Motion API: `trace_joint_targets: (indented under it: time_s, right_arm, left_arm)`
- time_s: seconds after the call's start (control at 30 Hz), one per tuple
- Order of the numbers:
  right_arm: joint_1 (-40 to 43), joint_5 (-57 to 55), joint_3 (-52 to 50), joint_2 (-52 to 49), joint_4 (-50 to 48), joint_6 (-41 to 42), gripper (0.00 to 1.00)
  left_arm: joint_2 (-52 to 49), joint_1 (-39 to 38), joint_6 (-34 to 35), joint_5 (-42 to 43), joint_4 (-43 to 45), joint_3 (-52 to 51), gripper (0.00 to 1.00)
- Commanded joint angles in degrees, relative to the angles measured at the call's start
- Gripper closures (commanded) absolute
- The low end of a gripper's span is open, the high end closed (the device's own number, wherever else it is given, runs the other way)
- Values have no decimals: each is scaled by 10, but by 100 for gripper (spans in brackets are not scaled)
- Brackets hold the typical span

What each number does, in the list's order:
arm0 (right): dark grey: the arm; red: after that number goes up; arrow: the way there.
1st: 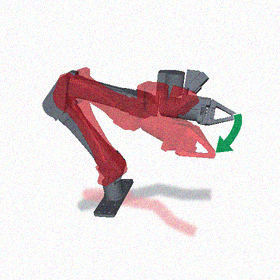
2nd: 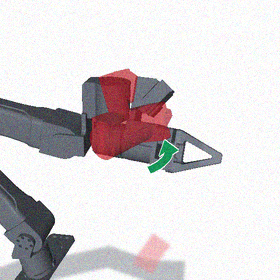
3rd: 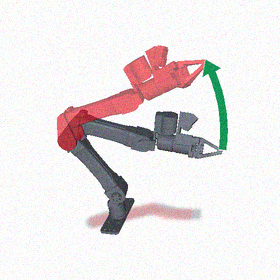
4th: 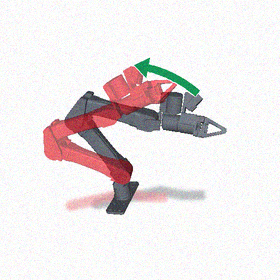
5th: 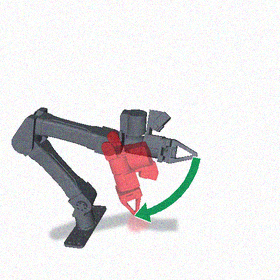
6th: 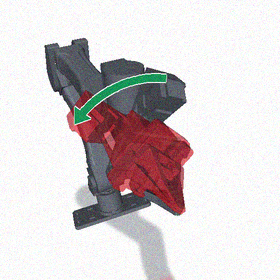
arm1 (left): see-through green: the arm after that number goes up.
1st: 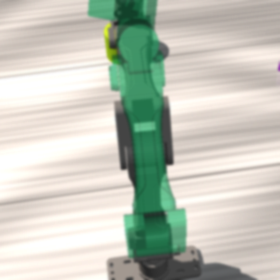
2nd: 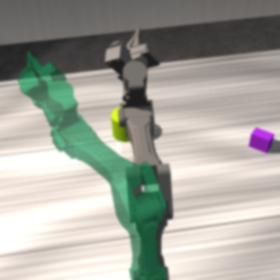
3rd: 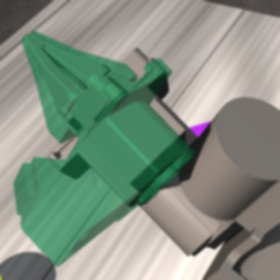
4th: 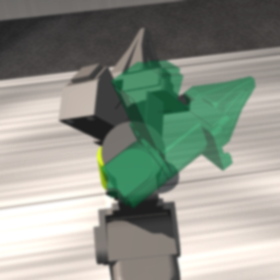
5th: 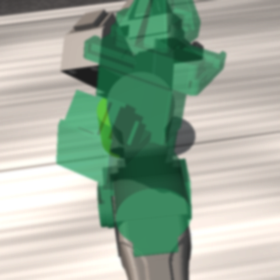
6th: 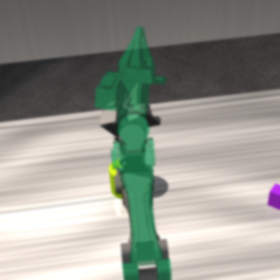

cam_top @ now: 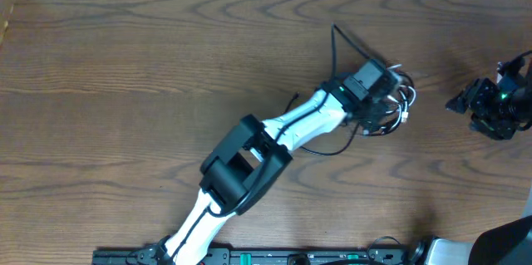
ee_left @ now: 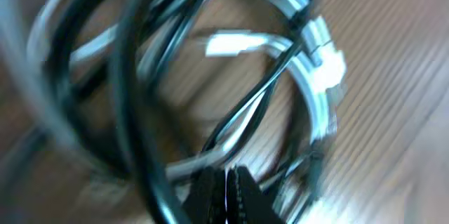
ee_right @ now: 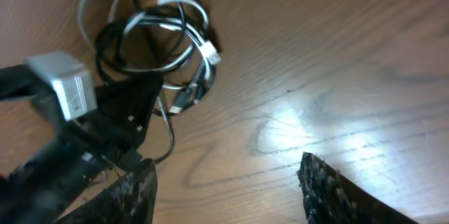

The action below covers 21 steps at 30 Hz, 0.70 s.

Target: Untangle cables

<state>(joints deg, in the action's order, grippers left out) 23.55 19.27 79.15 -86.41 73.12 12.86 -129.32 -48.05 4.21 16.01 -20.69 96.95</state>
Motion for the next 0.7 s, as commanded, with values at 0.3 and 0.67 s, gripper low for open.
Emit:
trace_joint_targets:
  time_s: [0.3,0.67]
  right_arm:
    - [-106,235,8,3,-56,-106,37]
    - [-247,179,7,-23,-181,39,38]
  left_arm:
    - [189,175,-6,452,-158,8,92]
    - [203,236,26,491,-177,8,93]
